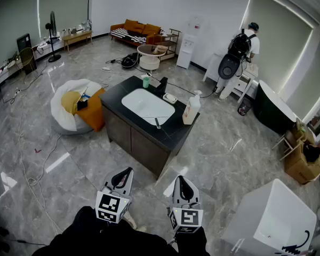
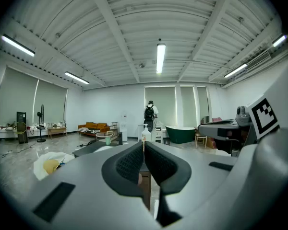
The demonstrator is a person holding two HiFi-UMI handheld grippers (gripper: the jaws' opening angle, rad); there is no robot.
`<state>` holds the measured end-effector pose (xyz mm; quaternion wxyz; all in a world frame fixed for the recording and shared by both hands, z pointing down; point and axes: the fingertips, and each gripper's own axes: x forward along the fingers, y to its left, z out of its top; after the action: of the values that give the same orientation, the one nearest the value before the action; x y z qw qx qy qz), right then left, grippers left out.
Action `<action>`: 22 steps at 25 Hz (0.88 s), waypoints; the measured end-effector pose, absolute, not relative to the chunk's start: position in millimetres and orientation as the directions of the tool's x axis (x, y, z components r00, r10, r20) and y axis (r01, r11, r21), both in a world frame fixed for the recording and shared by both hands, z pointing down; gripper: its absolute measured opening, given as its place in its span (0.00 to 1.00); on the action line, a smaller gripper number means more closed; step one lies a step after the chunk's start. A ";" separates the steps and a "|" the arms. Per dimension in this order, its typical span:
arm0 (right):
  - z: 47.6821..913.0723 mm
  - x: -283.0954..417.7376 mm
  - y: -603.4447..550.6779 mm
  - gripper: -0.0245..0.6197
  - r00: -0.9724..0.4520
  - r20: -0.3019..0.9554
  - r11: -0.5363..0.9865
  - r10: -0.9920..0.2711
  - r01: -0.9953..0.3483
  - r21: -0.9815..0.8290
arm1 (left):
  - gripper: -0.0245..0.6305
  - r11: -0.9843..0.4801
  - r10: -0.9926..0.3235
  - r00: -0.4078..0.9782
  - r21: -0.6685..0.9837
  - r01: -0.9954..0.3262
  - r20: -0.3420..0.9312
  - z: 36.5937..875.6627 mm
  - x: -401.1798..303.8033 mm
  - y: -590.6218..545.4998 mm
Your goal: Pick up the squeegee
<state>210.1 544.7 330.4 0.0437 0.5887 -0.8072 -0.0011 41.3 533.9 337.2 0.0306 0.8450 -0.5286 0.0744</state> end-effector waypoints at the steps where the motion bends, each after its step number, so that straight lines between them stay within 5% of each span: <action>1: 329.3 210.9 545.7 0.06 -0.301 0.068 0.305 -0.951 -0.951 0.054 | 0.08 -0.440 -0.889 0.430 -0.027 -0.898 0.159 336.4 42.0 534.9; 22: 339.6 204.2 528.7 0.06 -0.346 0.095 0.352 -0.933 -0.935 0.049 | 0.08 -0.398 -0.907 0.389 -0.022 -0.917 0.164 340.1 39.6 524.0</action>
<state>204.2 528.7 339.6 0.0533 0.5693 -0.8204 0.0069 39.6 524.0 340.1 0.0357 0.8326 -0.5477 0.0748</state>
